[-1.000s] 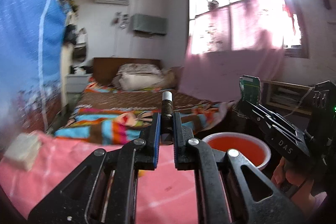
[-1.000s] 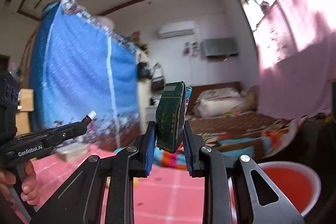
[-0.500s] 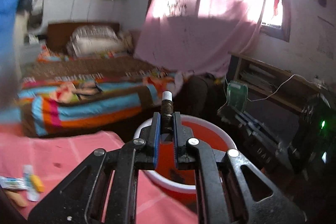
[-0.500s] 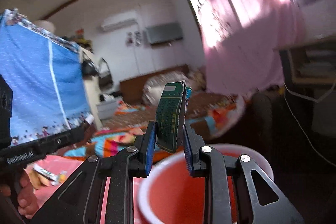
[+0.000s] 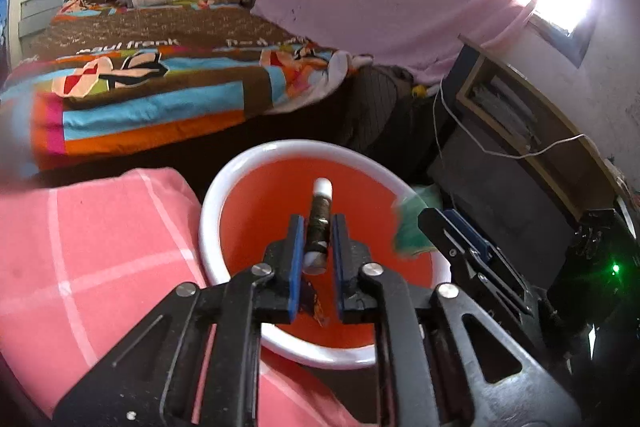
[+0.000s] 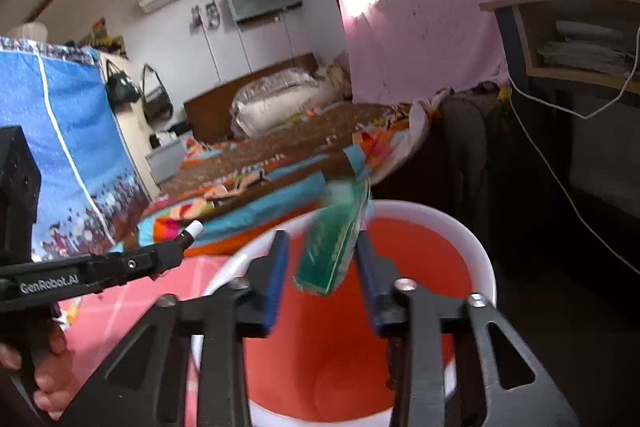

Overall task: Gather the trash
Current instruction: 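Drop the bottle and green packet into the red bucket with both tools, then move both open tools back over the remaining trash on the bedspread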

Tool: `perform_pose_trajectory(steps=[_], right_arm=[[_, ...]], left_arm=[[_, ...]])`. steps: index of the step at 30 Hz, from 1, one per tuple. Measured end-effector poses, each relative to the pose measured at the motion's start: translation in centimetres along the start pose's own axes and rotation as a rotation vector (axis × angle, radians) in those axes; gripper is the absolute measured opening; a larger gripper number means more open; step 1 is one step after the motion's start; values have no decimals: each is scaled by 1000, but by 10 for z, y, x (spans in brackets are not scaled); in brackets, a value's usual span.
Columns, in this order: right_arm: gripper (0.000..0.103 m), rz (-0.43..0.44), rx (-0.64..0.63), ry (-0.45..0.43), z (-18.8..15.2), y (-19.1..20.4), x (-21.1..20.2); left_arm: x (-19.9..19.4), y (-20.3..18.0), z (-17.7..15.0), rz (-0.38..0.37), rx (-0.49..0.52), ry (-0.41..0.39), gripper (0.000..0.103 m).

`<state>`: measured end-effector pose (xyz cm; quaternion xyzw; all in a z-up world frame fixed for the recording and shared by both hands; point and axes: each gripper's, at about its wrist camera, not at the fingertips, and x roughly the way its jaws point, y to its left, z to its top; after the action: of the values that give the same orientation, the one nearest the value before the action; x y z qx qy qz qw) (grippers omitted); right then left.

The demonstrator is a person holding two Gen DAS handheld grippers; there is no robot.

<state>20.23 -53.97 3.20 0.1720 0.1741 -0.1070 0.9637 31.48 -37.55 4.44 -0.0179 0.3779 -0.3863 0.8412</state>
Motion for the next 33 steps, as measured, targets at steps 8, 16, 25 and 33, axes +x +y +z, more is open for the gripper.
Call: perform_pose_trajectory(steps=[8,16,25,33], right_arm=[[47,-1,32,-18,2,-2,-7],[82,27,-49,-192,3,28,-42],[103,146,-113,-346,-2,78,-75],[103,270,-177,-411,-18,129,-104]], left_arm=[[-35,15,-16,68,-50,-85,50],[-108,29,-41,243,-41,-316,98],[-196,51,-88,489,-60,-572,103],[-258,76,-133,642,-121,-680,103]])
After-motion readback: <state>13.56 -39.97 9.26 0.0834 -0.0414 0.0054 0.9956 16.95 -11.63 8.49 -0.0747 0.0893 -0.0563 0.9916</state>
